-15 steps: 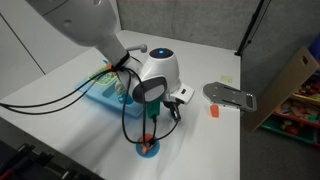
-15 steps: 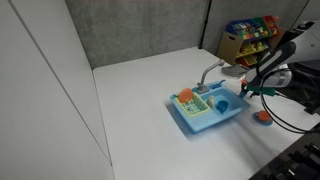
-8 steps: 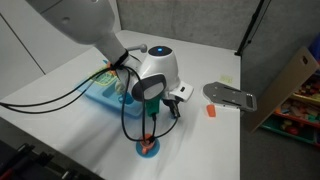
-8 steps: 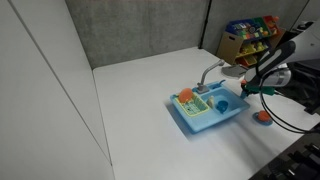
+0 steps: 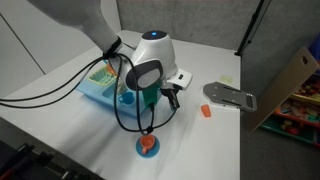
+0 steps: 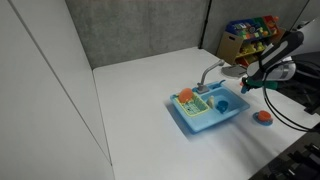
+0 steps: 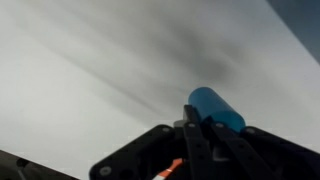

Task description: Remove the orange cup from the drying rack, put it on the table and then put the blue cup in the drying rack

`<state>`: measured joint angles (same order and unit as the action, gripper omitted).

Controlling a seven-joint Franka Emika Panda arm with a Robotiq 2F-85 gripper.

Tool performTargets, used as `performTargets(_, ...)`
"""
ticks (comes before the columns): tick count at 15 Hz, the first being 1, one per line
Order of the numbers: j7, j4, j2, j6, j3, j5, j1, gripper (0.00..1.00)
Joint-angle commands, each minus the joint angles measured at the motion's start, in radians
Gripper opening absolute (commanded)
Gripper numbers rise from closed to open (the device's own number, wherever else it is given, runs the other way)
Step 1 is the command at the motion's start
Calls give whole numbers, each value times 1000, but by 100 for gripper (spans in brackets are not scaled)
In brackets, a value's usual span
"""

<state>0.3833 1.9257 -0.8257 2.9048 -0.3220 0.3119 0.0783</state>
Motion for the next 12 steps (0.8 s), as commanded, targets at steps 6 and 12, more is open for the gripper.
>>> performTargets(6, -15, 208, 244, -33, -27, -122, -83, 3)
performTargets(12, 11, 326, 404, -115, -99, -283, -180, 3)
